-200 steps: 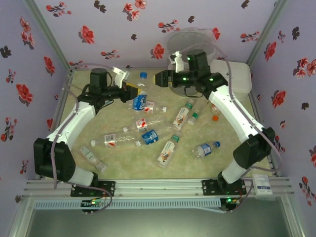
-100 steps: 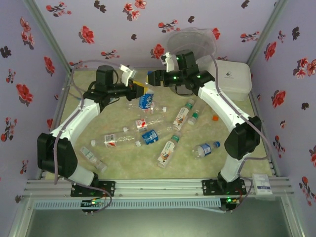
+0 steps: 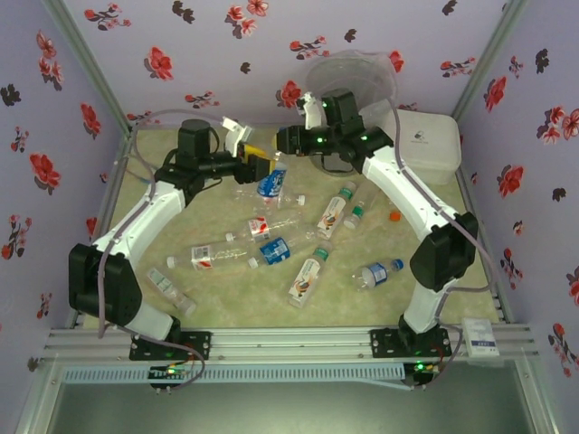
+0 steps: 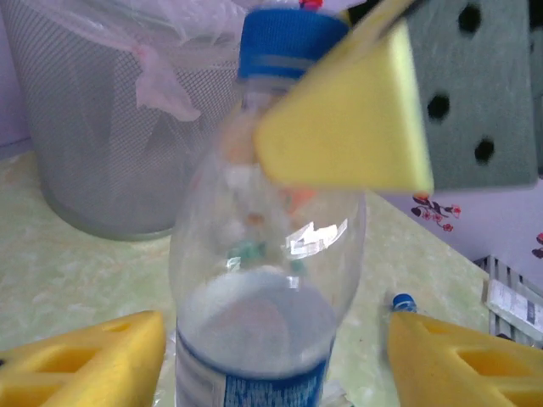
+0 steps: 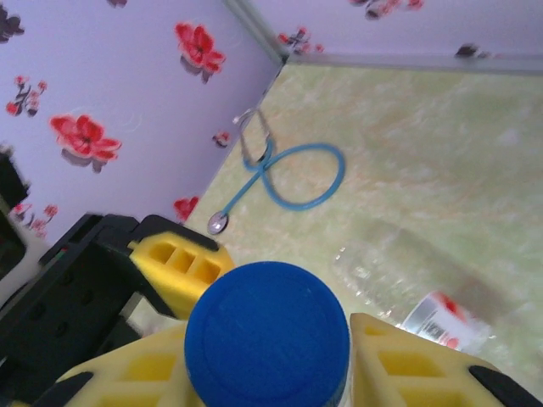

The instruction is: Put the plastic bottles in the bin

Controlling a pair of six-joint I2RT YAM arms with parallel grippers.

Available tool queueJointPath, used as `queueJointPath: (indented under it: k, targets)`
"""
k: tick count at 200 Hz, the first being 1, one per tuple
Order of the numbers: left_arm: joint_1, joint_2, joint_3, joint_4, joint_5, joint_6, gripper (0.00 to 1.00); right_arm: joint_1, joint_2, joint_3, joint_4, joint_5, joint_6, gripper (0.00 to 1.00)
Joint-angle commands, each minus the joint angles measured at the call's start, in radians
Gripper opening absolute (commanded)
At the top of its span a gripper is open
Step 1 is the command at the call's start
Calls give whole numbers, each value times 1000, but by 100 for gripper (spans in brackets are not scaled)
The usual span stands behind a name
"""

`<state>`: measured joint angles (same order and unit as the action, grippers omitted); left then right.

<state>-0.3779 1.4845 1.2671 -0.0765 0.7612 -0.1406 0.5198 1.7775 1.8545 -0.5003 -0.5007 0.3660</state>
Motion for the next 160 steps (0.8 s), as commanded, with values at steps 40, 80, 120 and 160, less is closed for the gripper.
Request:
queueJointPath:
  k: [40, 80, 120, 160]
  targets:
    - [-5, -198, -76, -80, -149, -16, 99, -188, -102, 252, 2, 171, -53, 13]
    - [-16, -231, -99, -427, -474, 83, 100, -311, -55, 408, 81, 290, -10, 3]
    - [-82, -209, -161, -579, -674, 153, 100, -354, 117, 589, 5, 412, -79, 0]
    - [-128, -195, -216, -567, -694, 172, 100, -354, 297, 705, -52, 497, -157, 0]
